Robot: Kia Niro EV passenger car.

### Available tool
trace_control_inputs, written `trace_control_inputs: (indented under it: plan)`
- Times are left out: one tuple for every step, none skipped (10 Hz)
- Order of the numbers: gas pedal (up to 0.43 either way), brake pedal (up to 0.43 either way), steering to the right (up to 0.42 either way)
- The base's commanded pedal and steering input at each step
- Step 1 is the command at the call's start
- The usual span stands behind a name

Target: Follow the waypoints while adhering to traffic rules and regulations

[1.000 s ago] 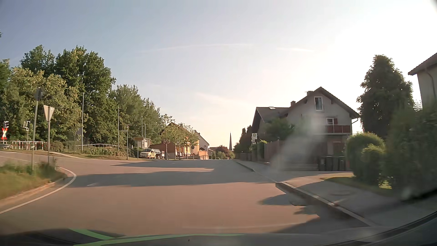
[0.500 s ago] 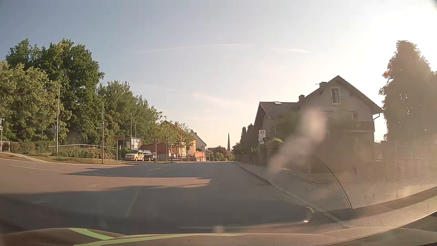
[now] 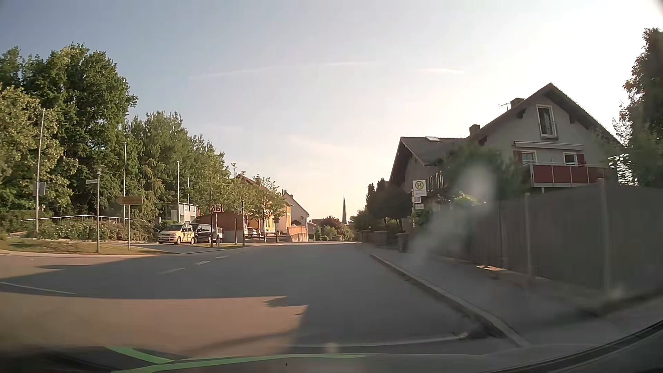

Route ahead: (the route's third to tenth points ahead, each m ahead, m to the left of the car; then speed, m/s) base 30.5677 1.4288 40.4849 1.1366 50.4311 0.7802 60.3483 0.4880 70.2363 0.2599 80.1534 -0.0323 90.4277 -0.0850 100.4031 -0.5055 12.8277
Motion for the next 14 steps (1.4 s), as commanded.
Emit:
trace_control_inputs:
  plan:
    - [0.138,0.0,-0.001]
    - [0.13,0.0,-0.001]
    - [0.118,0.0,-0.001]
    - [0.11,0.0,-0.001]
    - [0.11,0.0,0.001]
    - [0.11,0.0,0.001]
    - [0.11,0.0,0.001]
    - [0.11,0.0,0.001]
    - [0.11,0.0,0.002]
    - [0.098,0.0,0.003]
    - [0.098,0.0,0.005]
    - [0.098,0.0,0.005]
    - [0.098,0.0,0.005]
    - [0.098,0.0,0.004]
